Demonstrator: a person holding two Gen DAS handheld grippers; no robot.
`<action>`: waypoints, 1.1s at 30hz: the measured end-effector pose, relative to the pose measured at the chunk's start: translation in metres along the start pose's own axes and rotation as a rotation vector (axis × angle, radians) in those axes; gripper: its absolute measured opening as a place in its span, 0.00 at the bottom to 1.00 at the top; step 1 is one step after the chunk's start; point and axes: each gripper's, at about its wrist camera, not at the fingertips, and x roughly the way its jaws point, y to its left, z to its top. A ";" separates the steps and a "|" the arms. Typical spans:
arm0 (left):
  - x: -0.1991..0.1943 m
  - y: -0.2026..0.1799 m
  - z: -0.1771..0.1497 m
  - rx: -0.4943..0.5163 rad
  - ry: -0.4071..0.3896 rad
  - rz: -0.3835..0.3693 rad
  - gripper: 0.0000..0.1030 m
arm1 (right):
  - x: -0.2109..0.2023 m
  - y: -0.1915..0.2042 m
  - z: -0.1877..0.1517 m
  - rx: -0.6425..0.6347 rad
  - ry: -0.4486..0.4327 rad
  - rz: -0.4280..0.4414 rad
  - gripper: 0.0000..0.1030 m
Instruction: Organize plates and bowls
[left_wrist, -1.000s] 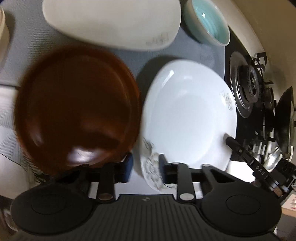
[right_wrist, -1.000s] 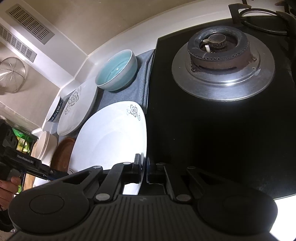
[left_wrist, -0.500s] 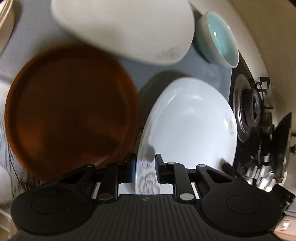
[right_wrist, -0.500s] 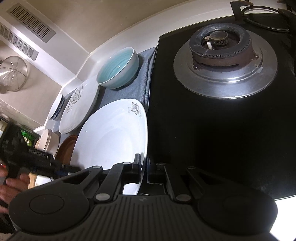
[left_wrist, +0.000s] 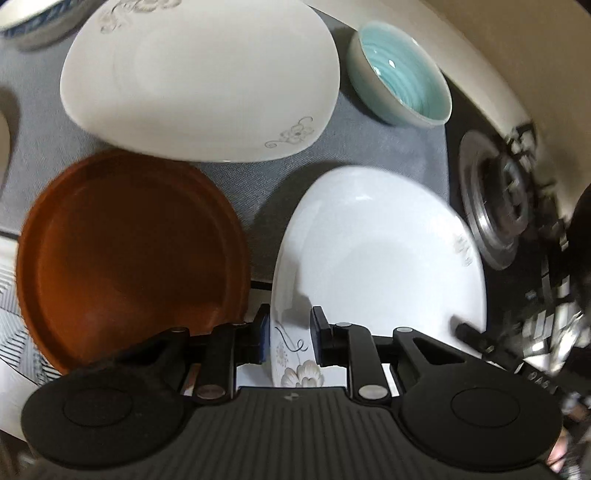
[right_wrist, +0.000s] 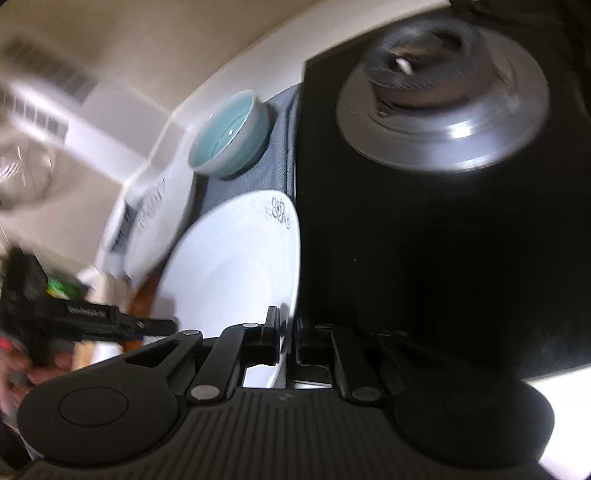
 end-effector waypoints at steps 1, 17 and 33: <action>-0.001 0.001 0.001 -0.003 0.002 -0.020 0.22 | -0.001 0.000 -0.001 -0.003 0.003 -0.005 0.09; -0.029 0.005 0.016 0.039 -0.005 -0.037 0.22 | -0.010 0.033 -0.004 0.045 -0.065 -0.011 0.09; -0.083 0.075 0.076 0.044 -0.054 -0.016 0.22 | 0.061 0.128 0.018 0.008 -0.092 -0.016 0.09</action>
